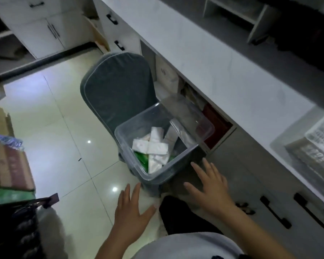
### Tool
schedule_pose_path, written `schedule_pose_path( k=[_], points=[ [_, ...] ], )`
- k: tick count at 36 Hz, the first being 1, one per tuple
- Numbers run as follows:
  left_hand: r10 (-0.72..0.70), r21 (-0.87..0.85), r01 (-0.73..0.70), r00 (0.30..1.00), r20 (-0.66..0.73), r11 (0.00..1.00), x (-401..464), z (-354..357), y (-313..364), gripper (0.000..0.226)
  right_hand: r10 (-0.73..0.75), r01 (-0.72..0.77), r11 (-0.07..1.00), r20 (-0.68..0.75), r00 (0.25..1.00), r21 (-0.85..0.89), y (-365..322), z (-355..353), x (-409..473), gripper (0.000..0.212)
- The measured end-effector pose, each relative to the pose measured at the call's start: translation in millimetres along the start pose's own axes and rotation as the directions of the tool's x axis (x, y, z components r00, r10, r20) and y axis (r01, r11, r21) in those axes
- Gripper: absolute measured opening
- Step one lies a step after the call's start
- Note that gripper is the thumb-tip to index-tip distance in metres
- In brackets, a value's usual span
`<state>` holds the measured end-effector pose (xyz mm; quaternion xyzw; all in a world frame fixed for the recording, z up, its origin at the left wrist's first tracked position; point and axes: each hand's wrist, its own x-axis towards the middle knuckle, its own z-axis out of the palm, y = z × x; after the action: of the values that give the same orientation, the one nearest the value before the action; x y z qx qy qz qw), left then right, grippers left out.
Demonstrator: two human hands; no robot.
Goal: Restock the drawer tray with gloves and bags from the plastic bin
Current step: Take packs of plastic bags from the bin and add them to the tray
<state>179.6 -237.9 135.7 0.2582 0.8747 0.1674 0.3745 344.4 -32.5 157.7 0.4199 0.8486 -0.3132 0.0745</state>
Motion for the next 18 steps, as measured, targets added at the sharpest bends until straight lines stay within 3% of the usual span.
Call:
schedule_pose_path(
  k=[6, 11, 18],
  points=[
    [-0.015, 0.148, 0.014, 1.0, 0.001, 0.989, 65, -39, 11, 0.089, -0.031, 0.034, 0.998, 0.069, 0.997, -0.043, -16, 1, 109, 0.069],
    [0.0, 0.276, -0.016, 0.998, 0.06, 0.961, 138, -61, 30, 0.086, 0.048, -0.021, 0.992, 0.216, 0.975, -0.126, 3, 18, 181, 0.07],
    [0.015, 0.421, -0.072, 0.99, 0.138, 0.904, 244, -56, 54, 0.082, 0.033, 0.056, 0.956, 0.292, 0.956, -0.289, 41, 54, 253, 0.075]
  ],
)
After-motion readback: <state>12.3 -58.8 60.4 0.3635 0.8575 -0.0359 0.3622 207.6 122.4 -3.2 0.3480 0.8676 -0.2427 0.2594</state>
